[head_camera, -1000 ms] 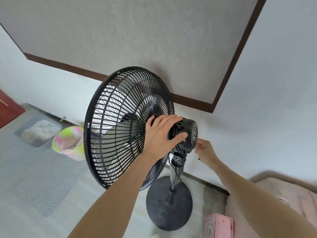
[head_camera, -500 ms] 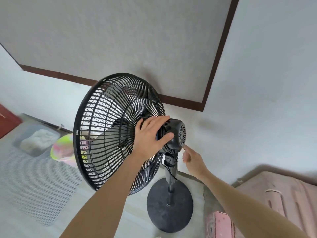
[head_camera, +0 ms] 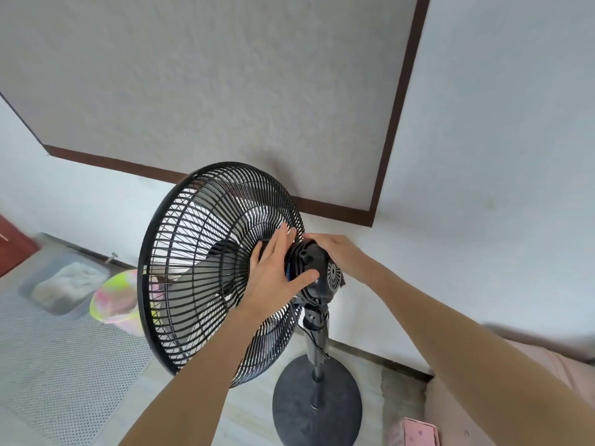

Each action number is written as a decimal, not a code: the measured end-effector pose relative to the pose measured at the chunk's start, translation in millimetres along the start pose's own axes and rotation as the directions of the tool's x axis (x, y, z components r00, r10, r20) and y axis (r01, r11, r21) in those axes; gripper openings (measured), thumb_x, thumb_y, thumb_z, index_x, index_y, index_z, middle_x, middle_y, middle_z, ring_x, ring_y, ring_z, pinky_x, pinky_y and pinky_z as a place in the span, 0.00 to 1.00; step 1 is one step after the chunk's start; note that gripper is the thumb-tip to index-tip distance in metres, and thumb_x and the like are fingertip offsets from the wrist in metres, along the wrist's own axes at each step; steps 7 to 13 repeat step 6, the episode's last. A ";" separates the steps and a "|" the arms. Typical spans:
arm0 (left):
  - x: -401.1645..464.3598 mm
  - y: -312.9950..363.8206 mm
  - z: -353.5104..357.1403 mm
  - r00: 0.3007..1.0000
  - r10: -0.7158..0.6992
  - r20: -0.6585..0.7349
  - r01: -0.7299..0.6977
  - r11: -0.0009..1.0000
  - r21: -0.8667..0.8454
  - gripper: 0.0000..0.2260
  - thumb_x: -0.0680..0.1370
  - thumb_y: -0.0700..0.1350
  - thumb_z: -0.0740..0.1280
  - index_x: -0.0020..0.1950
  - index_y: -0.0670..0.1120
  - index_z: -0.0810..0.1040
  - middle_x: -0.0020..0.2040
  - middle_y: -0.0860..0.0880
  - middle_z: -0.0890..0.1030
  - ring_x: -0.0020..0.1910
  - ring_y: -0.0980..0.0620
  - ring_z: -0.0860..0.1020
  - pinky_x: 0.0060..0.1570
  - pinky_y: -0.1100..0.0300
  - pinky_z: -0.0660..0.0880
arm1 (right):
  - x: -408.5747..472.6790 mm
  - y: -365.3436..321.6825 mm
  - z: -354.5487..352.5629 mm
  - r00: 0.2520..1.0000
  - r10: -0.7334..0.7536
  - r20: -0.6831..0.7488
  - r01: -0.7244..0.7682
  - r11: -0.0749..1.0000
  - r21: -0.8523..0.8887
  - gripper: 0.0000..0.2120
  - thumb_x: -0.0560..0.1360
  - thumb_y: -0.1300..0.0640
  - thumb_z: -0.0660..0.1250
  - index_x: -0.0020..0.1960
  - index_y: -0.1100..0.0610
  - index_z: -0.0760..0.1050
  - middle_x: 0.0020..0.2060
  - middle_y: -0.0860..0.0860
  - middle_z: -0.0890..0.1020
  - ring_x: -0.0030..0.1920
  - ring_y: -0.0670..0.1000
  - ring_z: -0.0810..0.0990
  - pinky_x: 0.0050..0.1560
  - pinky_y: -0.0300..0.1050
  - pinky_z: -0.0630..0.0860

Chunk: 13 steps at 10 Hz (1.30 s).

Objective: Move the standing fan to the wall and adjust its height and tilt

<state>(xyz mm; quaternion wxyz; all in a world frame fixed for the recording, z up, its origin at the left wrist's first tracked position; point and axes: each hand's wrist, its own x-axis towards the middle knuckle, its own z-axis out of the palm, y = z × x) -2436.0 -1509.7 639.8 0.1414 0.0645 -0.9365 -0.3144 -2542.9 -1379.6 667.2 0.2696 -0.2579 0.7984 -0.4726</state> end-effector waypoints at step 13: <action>-16.0 0.1 4.3 0.998 0.025 -0.063 -0.019 0.995 0.094 0.41 0.66 0.77 0.44 0.74 0.57 0.56 0.72 0.65 0.52 0.75 0.61 0.47 0.71 0.55 0.35 | -23.1 0.2 -4.8 0.975 0.067 -0.213 -0.058 0.997 0.049 0.23 0.80 0.46 0.51 0.58 0.60 0.77 0.58 0.59 0.80 0.59 0.58 0.77 0.60 0.51 0.70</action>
